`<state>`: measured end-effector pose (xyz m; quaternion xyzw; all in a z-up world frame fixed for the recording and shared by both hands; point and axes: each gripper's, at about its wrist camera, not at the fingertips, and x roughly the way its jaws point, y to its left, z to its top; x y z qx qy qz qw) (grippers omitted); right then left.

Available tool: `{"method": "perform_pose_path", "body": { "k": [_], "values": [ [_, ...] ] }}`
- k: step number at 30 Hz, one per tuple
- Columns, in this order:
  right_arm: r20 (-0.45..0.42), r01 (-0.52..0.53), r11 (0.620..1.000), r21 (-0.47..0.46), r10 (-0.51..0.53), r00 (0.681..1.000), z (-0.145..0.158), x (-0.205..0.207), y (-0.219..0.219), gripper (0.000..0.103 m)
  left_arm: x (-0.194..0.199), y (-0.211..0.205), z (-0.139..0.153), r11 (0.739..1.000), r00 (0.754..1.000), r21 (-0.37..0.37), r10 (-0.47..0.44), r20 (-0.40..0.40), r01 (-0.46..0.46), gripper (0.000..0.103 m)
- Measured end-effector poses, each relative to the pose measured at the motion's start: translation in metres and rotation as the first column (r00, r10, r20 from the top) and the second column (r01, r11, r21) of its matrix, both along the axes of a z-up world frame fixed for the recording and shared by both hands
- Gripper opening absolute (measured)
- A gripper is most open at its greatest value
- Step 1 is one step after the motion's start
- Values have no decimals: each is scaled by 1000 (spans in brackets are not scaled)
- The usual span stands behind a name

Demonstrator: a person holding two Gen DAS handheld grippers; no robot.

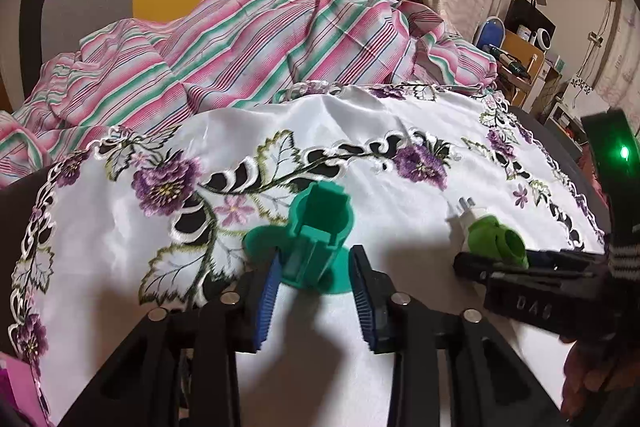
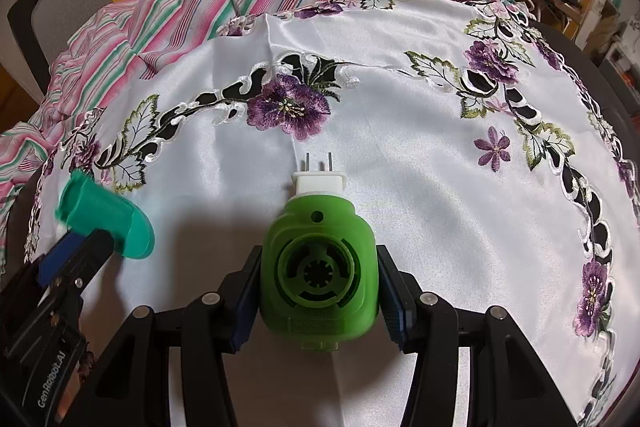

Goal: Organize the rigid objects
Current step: 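Carry the teal holder into the tray and open the left tool while the right tool holds the green device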

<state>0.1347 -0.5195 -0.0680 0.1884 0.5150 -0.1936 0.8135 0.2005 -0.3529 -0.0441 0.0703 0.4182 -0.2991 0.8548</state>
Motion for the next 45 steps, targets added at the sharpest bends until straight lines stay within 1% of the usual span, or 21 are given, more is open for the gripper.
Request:
{"method": "perform_pose_path", "body": {
  "k": [1, 2, 3, 6, 7, 8, 9, 13, 16, 18, 22, 27, 30, 36, 41, 45],
  "values": [
    [0, -1, 1000, 0, 1, 1000, 0, 0, 0, 54, 0, -2, 2, 1000, 1000, -5, -2, 6, 2, 40],
    [-1, 0, 1000, -1, 0, 1000, 0, 0, 0, 54, 1, -4, 3, 1000, 1000, -7, -4, 10, 5, 44],
    [-1, -1, 1000, -2, 1, 1000, 0, 0, 0, 54, 1, -7, 4, 1000, 1000, -6, -11, 15, 11, 46],
    [-5, -7, 1000, -12, 7, 1000, -1, 2, 1, 55, 7, -18, 2, 999, 1000, 34, -8, 20, 7, 46],
    [-6, -11, 1000, -18, 11, 1000, 0, 3, 2, 55, 10, -18, 0, 1000, 1000, 30, 1, 8, -1, 43],
    [-7, -15, 1000, -24, 15, 1000, -1, 3, 3, 55, 12, -17, -1, 1000, 1000, 25, 9, 1, -9, 32],
    [-7, -17, 999, -27, 17, 1000, -1, 3, 3, 55, 12, -16, -2, 999, 1000, 31, 12, 3, -12, 31],
    [-5, -18, 999, -28, 17, 1000, 0, 2, 2, 53, 2, -11, -1, 998, 999, 60, -7, 52, 4, 30],
    [-6, -20, 999, -33, 20, 1000, 0, 2, 2, 53, -4, 4, 4, 1000, 999, 10, 27, 23, -27, 30],
    [-4, -20, 999, -33, 20, 1000, 0, 2, 2, 53, -9, 12, 7, 999, 999, -11, 37, 12, -37, 30],
    [-1, -27, 999, -40, 27, 1000, 0, 1, 3, 53, -27, 25, 15, 999, 999, -26, 32, 19, -31, 30],
    [0, -34, 998, -50, 34, 999, 1, 0, 4, 53, -52, 50, 27, 995, 999, -80, 54, 8, -53, 30],
    [3, -37, 998, -53, 38, 999, 1, 0, 4, 53, -71, 66, 34, 993, 998, -101, 62, 21, -59, 30],
    [21, -50, 998, -41, 51, 999, 3, -3, 8, 53, -101, 103, 43, 986, 996, -139, 93, 9, -91, 30],
    [49, -80, 997, -7, 80, 996, 7, -6, 15, 53, -130, 140, 54, 981, 992, -158, 122, 43, -114, 30],
    [61, -117, 993, -29, 118, 991, 10, -7, 27, 53, -145, 176, 56, 973, 986, -171, 161, 45, -152, 30]
  ]
}}
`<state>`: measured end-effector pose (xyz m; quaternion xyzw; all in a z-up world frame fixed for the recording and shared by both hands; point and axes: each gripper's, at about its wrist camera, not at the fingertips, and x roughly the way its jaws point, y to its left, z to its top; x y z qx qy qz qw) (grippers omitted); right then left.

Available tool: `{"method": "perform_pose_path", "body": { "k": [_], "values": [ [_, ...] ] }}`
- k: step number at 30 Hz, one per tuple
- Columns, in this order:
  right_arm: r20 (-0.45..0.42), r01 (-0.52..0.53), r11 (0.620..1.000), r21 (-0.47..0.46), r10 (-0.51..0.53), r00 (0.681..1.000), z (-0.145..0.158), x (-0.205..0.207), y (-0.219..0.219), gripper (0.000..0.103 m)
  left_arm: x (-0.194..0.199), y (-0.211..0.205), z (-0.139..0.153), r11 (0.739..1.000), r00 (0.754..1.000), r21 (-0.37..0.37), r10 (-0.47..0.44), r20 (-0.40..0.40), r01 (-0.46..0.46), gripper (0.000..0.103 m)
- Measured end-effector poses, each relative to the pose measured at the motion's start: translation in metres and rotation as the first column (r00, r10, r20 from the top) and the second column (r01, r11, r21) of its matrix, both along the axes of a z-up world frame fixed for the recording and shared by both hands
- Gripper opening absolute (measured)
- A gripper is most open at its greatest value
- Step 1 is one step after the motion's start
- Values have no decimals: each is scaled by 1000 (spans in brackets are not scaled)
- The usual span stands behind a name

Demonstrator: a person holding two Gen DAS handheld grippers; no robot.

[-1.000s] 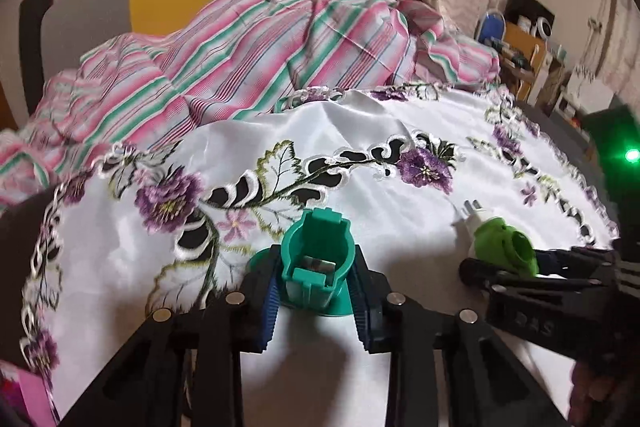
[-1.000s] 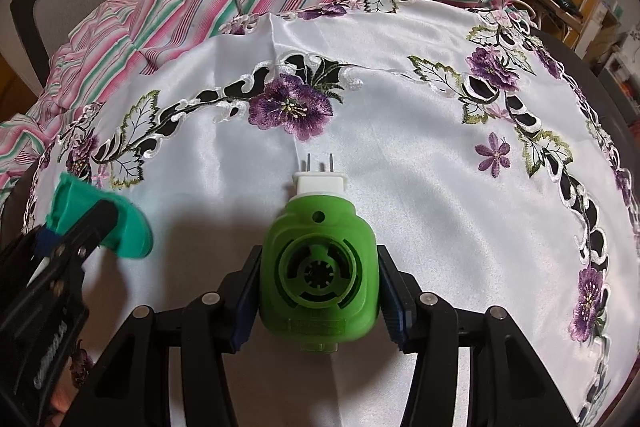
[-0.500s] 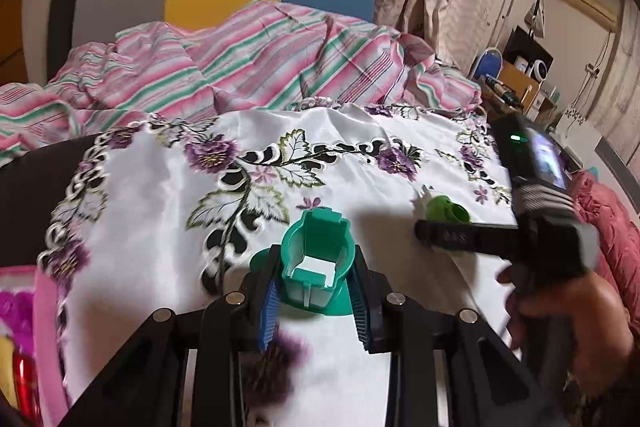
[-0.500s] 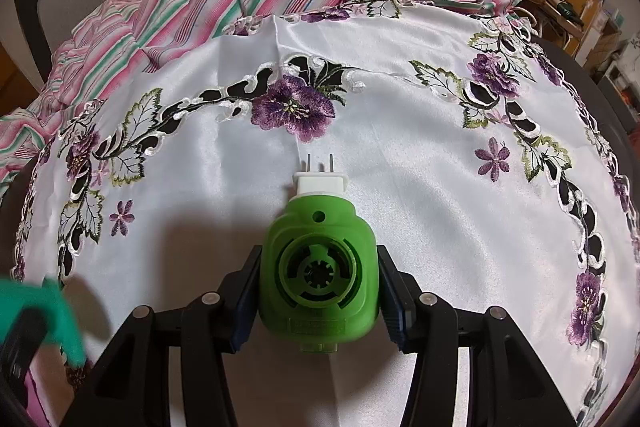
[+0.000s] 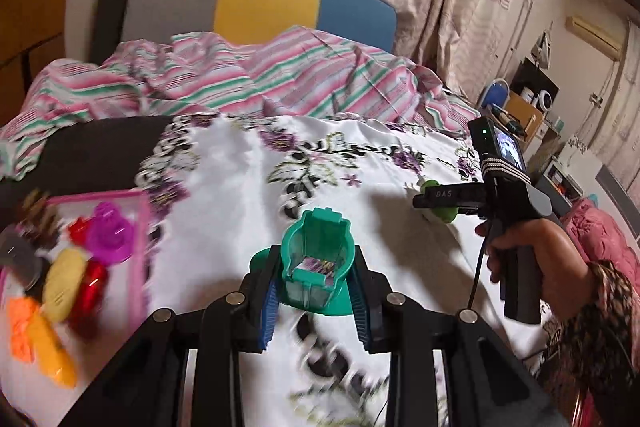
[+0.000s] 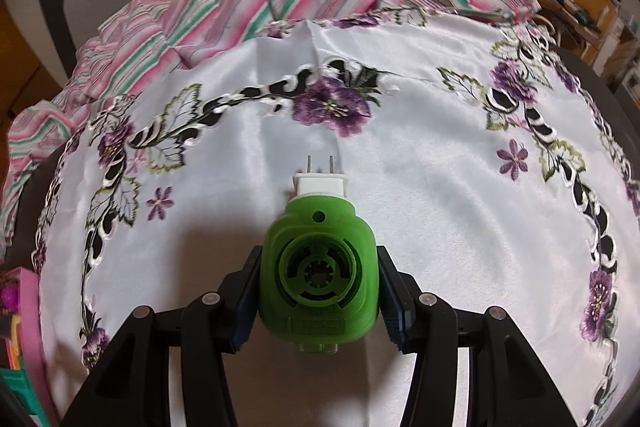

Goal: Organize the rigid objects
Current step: 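Carry the teal holder into the tray and open the left tool while the right tool holds the green device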

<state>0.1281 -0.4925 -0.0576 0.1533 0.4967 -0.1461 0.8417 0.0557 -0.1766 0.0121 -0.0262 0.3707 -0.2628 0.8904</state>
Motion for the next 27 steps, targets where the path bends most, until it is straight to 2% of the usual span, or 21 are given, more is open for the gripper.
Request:
{"method": "perform_pose_path", "body": {
  "k": [9, 17, 27],
  "values": [
    [41, -106, 994, -35, 107, 993, 8, 2, 26, 53, -29, 87, -1, 991, 991, -28, 132, -18, -133, 30],
    [68, -136, 991, -11, 136, 988, 10, -1, 36, 53, -44, 155, -14, 964, 964, -20, 263, -47, -264, 30],
    [147, -193, 977, -88, 204, 968, 31, -10, 61, 53, -49, 201, -40, 935, 931, 57, 355, -85, -351, 30]
  ]
}}
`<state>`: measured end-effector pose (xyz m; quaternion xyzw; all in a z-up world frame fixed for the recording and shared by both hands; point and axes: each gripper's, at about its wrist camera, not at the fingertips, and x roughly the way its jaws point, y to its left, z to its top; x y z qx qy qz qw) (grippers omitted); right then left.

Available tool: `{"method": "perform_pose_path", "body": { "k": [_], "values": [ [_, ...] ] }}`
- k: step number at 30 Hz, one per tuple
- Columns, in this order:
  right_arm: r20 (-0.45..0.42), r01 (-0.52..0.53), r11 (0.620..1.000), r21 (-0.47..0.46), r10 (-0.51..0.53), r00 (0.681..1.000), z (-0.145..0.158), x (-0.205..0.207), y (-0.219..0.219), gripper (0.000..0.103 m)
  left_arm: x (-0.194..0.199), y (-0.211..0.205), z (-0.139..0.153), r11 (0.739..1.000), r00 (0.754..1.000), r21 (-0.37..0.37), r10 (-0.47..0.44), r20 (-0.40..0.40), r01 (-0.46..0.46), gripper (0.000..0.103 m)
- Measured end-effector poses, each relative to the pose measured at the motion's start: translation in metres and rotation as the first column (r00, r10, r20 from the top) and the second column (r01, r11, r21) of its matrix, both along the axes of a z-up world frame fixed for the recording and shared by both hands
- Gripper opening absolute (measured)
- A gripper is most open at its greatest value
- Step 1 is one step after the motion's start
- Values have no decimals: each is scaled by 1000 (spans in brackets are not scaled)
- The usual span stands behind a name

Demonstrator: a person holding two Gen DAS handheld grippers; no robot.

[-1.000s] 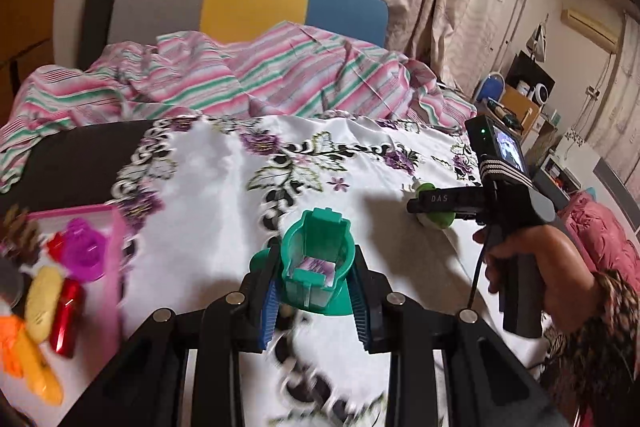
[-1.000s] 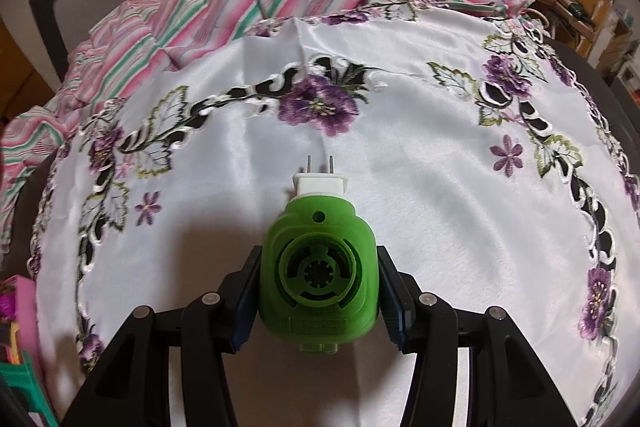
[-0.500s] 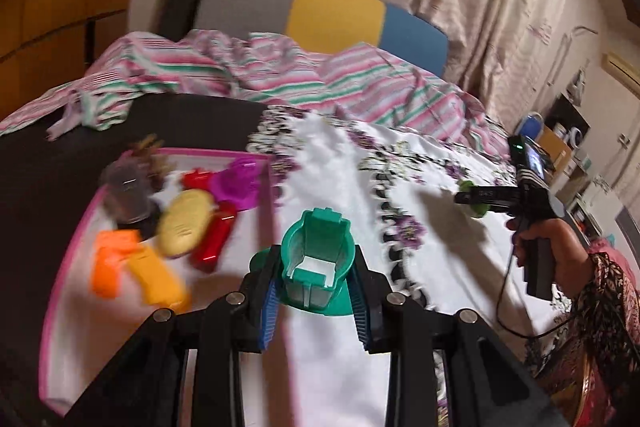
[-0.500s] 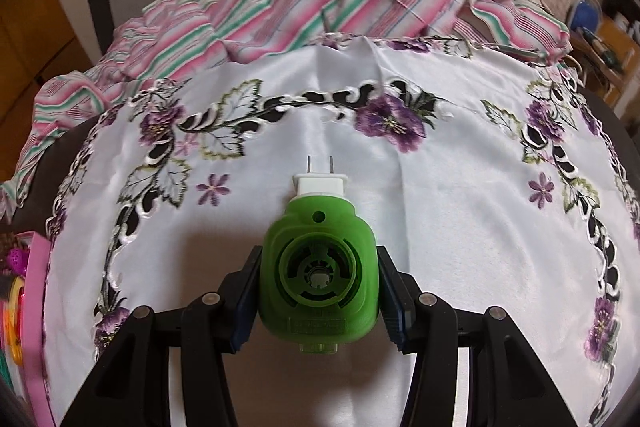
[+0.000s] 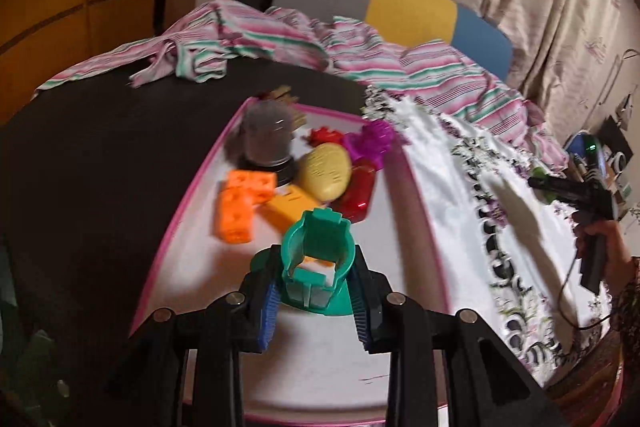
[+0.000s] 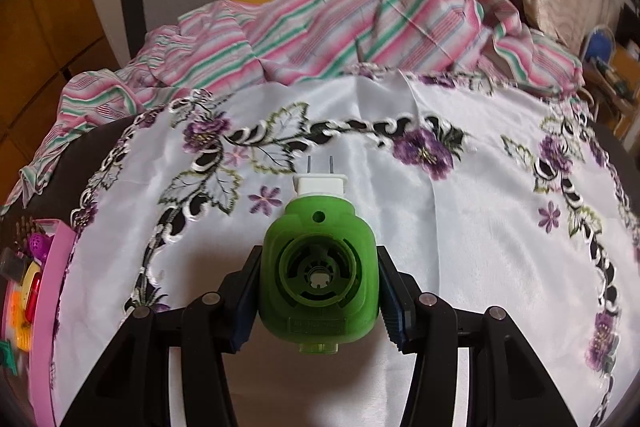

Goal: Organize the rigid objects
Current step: 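Carry the teal holder into the tray and open the left tool while the right tool holds the green device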

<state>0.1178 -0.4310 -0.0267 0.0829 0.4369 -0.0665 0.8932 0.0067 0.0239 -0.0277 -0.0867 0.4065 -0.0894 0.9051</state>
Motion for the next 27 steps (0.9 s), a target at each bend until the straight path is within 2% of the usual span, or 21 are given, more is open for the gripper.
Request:
{"method": "perform_pose_path", "body": {
  "k": [10, 12, 14, 17, 21, 27],
  "values": [
    [17, -47, 997, 61, 46, 999, 12, -13, 25, 53, 8, 22, -19, 997, 996, 19, 71, -53, -70, 32],
    [22, -60, 995, 80, 59, 998, 16, -18, 33, 53, 8, 25, -19, 996, 995, 16, 88, -56, -87, 40],
    [34, -83, 992, 95, 80, 996, 21, -23, 43, 53, 8, 29, -17, 994, 992, 9, 111, -56, -111, 45],
    [47, -118, 986, 119, 113, 992, 26, -33, 61, 53, 4, 35, -13, 991, 991, -38, 125, -47, -127, 46],
    [43, -176, 973, 150, 172, 984, 27, -46, 93, 53, -5, 32, -5, 993, 994, -61, 105, -17, -105, 46],
    [30, -251, 951, 178, 250, 968, 25, -63, 138, 53, -18, 24, 1, 997, 999, -48, 53, 10, -52, 46]
  ]
}}
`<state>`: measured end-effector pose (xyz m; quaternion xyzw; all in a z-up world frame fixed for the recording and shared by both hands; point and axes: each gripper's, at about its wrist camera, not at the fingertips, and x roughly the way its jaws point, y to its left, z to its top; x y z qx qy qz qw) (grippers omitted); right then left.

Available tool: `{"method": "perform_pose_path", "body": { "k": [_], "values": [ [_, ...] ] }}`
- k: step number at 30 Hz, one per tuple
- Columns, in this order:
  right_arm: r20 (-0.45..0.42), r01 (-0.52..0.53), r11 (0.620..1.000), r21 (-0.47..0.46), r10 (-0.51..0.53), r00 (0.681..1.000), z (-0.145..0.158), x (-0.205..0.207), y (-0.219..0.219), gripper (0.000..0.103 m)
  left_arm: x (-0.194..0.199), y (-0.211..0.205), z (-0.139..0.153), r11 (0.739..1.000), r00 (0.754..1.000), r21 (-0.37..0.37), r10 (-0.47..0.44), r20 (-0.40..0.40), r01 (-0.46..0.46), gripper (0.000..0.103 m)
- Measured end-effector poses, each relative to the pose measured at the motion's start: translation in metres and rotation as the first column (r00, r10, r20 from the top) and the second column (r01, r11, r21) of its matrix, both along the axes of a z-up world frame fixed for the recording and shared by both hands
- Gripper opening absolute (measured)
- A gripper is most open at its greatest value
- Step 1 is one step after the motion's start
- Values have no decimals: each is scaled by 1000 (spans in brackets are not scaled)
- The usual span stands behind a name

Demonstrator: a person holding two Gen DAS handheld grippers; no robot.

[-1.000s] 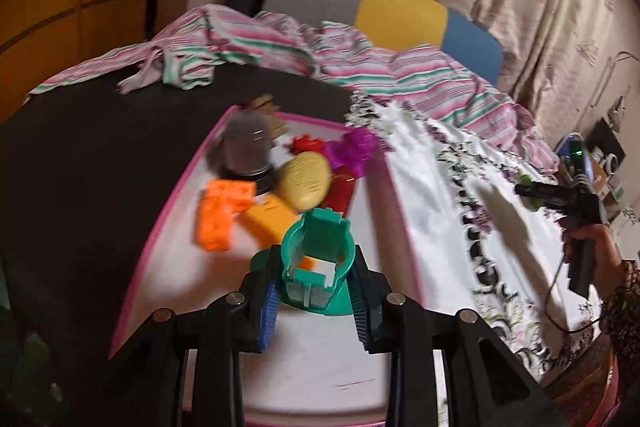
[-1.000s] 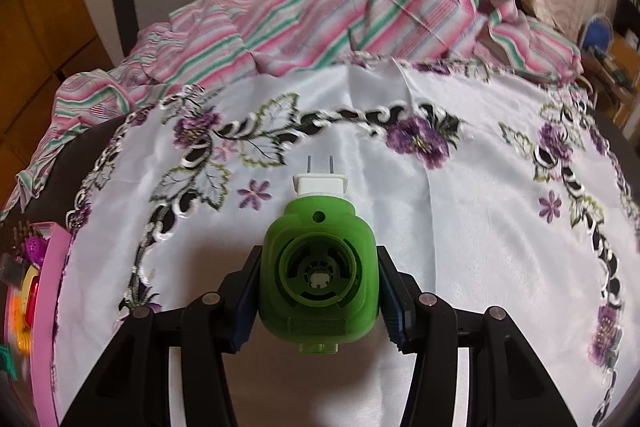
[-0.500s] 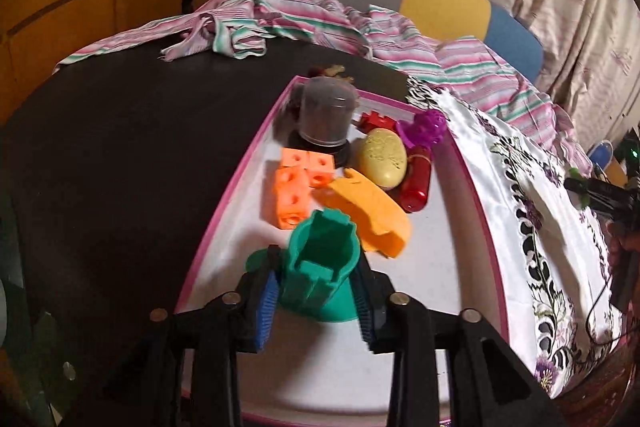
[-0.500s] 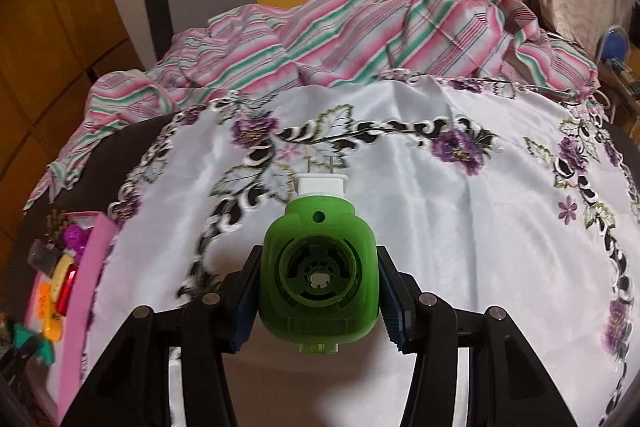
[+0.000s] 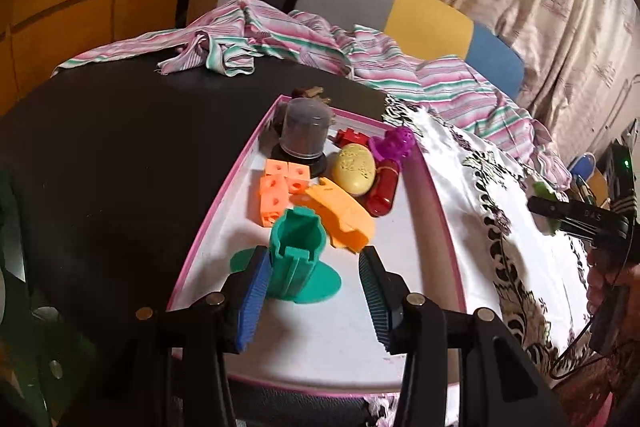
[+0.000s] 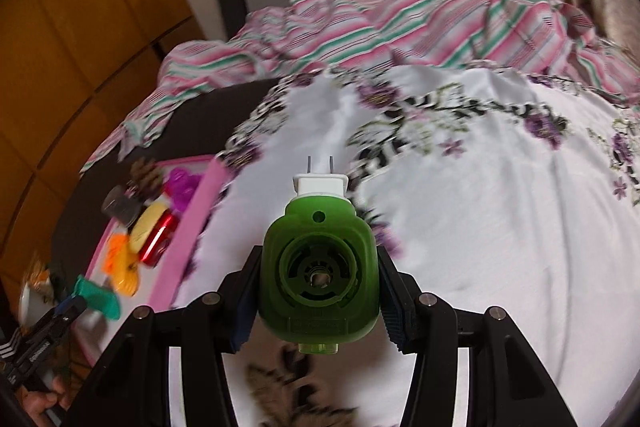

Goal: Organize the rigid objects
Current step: 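Carry the teal holder into the tray and open the left tool while the right tool holds the green device, then carry the green plug-in device into the tray and open the right tool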

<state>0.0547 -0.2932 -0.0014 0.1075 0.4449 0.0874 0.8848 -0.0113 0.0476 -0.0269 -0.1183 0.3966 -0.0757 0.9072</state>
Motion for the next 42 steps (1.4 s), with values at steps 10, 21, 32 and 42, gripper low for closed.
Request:
{"method": "perform_pose_path", "body": {
  "k": [10, 21, 32, 42],
  "values": [
    [-1, -166, 986, 19, 167, 986, 6, -30, 80, 53, -13, 11, 2, 999, 1000, -33, -3, 9, 3, 46],
    [-10, -300, 953, 48, 301, 954, 0, -48, 155, 53, -22, 12, 6, 1000, 1000, 3, -28, -10, 28, 46],
    [-57, -353, 935, 25, 354, 934, -18, -55, 201, 53, -31, 15, 15, 987, 998, 148, 60, -2, -59, 46],
    [-82, -334, 941, 62, 338, 938, -19, -49, 203, 53, -37, 23, 22, 978, 995, 187, 99, 5, -98, 46]
  ]
}}
